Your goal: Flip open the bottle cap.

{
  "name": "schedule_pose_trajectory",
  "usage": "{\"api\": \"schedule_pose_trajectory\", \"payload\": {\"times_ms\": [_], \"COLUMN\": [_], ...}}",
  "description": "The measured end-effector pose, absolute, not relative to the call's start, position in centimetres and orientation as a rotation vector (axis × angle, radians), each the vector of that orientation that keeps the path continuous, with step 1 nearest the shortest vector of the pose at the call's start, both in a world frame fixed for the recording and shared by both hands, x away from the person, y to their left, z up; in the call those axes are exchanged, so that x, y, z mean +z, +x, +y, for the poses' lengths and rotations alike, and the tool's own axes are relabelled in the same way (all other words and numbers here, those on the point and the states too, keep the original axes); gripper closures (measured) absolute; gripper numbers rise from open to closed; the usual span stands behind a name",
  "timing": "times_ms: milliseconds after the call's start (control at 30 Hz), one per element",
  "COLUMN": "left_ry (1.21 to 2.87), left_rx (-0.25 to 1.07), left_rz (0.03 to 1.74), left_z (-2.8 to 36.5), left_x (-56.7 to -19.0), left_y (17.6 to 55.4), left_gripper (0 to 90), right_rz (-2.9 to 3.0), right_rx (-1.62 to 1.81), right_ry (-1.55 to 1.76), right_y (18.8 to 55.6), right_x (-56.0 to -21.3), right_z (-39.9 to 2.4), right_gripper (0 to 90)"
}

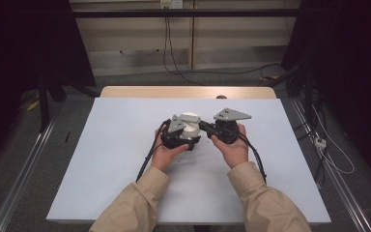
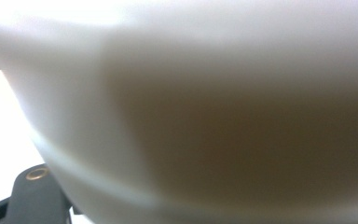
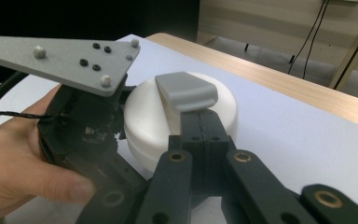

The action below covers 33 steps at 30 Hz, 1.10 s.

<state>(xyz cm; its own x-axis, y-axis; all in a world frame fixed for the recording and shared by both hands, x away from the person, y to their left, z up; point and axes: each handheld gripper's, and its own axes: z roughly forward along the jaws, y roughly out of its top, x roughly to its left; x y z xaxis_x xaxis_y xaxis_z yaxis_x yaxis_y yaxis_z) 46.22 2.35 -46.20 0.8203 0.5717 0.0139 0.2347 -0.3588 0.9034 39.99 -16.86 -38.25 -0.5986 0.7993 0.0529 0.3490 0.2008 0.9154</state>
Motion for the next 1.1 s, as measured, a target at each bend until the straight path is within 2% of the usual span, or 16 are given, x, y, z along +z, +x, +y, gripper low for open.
{"api": "schedule_pose_trajectory", "payload": {"times_ms": [1100], "left_ry": [1.952], "left_rx": [0.407], "left_rz": [0.599], "left_z": [2.3], "left_x": [-46.2], "left_y": [46.2], "left_gripper": [18.6], "right_rz": [2.038], "right_rx": [1.393], "right_ry": [1.007], "right_y": [41.6], "right_x": [-36.9], "right_z": [-15.0], "right_gripper": [90.0]}}
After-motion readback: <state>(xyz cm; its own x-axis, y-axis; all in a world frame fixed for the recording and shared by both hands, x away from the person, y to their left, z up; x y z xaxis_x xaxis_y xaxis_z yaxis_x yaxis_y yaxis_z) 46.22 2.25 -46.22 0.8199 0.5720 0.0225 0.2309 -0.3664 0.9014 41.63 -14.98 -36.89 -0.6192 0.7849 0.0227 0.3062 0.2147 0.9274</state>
